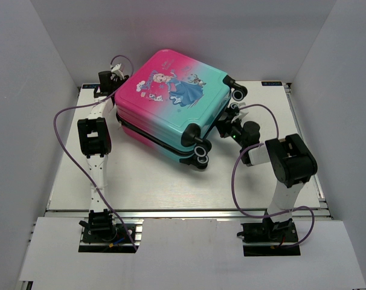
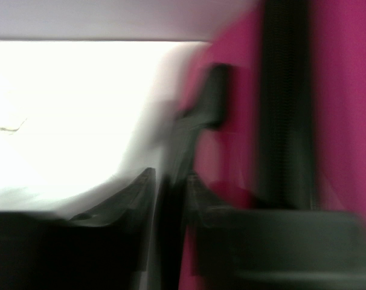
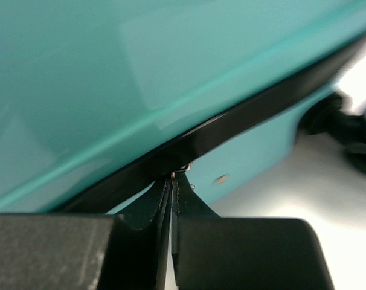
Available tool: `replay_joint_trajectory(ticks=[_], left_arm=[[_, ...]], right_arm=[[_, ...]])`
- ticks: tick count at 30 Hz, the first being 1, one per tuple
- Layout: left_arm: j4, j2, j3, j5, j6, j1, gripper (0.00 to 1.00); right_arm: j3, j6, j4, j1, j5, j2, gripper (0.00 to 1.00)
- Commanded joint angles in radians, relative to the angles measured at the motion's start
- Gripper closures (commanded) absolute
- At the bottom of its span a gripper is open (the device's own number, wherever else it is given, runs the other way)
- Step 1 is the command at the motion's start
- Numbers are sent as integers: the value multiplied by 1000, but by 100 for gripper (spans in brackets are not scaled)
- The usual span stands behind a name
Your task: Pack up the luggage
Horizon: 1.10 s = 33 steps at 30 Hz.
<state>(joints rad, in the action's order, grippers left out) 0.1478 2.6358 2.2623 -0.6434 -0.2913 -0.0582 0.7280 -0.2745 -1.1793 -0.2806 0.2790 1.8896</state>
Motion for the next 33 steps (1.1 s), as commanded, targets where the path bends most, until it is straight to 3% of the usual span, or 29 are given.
replay_joint_trajectory(ticks=[1,2,5,8,12,17,21,27,32,33], left_arm=[[16,55,-10,92,-89,51,32],[7,41,-13,122,-103,51,2],[64,-48,-21,213,-135,51,2],[149,-172,-49,397,-151,51,2],[301,-312,-64,695,-155,51,2],[439,-450,-112,789,-151,27,2],[466,-528,-179,780,-186,27,2],[493,-618,-297,771,-170,27,2],[470,-790,-435,532,-120,58,2],[422,-885,-526,462,-130,58,2]], right_arm=[[-108,34,-258,-184,186,-157,100],[-137,37,-222,-207,133,-185,100],[-223,49,-146,-241,30,-288,100],[-240,73,-44,-249,-70,-357,100],[-234,83,-13,-252,-90,-380,100],[-222,92,9,-253,-90,-369,100],[-219,119,35,-258,-115,-369,100],[-164,103,110,-246,-394,-363,100],[-124,107,130,-250,-357,-343,100],[-125,107,126,-252,-339,-343,100]])
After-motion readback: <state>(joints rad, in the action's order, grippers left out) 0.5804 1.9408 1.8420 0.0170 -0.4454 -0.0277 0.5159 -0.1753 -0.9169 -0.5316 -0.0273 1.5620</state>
